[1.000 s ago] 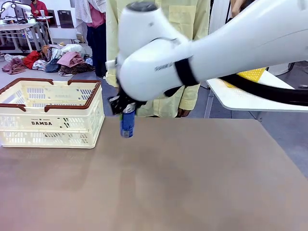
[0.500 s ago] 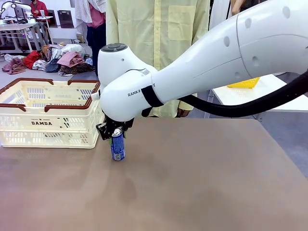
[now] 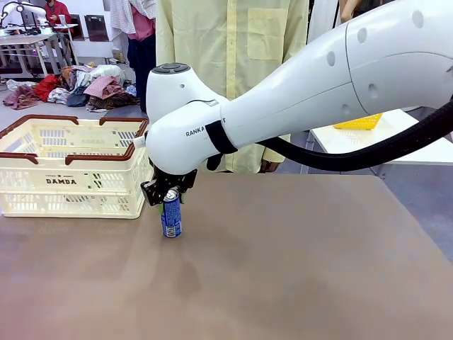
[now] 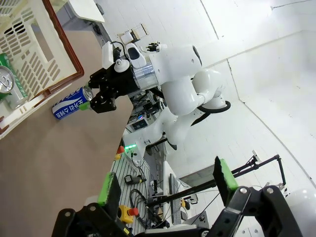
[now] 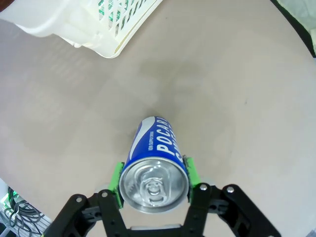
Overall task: Place the drinks into the Shopping basket.
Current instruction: Pick up one drink and place it into the Shopping basket.
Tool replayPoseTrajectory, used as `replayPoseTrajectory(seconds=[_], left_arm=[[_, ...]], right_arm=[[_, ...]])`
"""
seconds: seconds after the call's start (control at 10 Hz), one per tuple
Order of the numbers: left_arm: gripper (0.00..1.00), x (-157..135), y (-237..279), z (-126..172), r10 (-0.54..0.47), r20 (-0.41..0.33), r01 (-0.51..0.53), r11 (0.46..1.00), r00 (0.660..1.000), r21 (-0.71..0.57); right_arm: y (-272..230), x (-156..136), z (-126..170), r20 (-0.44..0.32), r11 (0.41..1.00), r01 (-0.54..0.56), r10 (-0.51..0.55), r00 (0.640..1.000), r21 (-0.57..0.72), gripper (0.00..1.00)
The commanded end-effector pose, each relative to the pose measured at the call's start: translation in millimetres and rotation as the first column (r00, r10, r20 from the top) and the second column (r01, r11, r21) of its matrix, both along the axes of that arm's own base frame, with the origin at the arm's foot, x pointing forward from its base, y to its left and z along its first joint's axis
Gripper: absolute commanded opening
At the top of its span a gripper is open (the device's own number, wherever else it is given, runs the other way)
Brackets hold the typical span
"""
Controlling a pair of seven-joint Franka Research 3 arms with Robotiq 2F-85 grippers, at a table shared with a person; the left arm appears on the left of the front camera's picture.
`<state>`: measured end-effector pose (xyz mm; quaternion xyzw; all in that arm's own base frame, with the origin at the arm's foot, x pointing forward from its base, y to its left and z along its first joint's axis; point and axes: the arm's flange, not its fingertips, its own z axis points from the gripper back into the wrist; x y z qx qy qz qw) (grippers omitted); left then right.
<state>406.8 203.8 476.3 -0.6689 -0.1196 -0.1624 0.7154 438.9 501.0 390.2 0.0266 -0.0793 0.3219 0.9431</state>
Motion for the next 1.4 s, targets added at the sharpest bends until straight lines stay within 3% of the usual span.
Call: replayPoseTrajectory(seconds=[0.0,0.2,0.4,0.5,0.7,0.9,1.0,1.1,1.2,1.3], left_arm=[[1.0,-3.5,-1.5,1.7,-0.001,-0.004,0.001,1.0,1.0,-0.008],[1.0,-3.5,-1.5,1.7,-0.001,-0.004,0.001,1.0,1.0,-0.008],[1.0,-3.5,-1.5,1.7,-0.001,-0.004,0.001,1.0,1.0,-0.008],[1.0,-3.5,-1.5,1.7,-0.001,-0.004,0.001,1.0,1.0,-0.008],[1.0,-3.5,-1.5,1.7,-0.001,-0.004,0.001,1.0,1.0,-0.008],[1.0,-3.5,-1.5,1.7,-0.001,-0.004,0.001,1.0,1.0,-0.008],[1.0,-3.5,-1.5,1.7,-0.001,-0.004,0.001,1.0,1.0,-0.008],[1.0,-3.5,-1.5,1.7,-0.001,-0.004,0.001,1.0,1.0,-0.008],[1.0,-3.5,-1.5,1.7,-0.001,-0.004,0.001,1.0,1.0,-0.008],[1.0,-3.5,-1.5,1.7,-0.001,-0.004,0.001,1.0,1.0,-0.008]], right_arm=[[0.3,-0.6,0.1,-0.025,1.0,-0.015,0.014,1.0,-0.005,1.0],[-5.9,2.3,5.8,-0.012,1.0,0.0,0.0,1.0,0.001,1.0],[-30.1,10.5,37.0,-0.007,0.998,0.022,-0.021,1.0,0.054,1.0],[-46.9,15.5,57.3,-0.095,0.994,0.031,-0.021,0.995,0.108,1.0],[-98.2,17.6,108.3,-0.17,0.967,0.109,-0.071,0.983,0.23,1.0],[-181.5,9.4,157.4,-0.296,0.885,0.242,-0.126,0.947,0.398,1.0],[-221.6,7.8,168.9,-0.411,0.82,0.414,-0.245,0.878,0.396,1.0],[-271.4,1.7,172.5,-0.529,0.717,0.553,-0.299,0.794,0.424,1.0],[-319.8,-7.7,169.9,-0.642,0.603,0.695,-0.362,0.676,0.392,1.0],[-365.8,-20.7,162.4,-0.709,0.54,0.748,-0.345,0.615,0.385,1.0]])
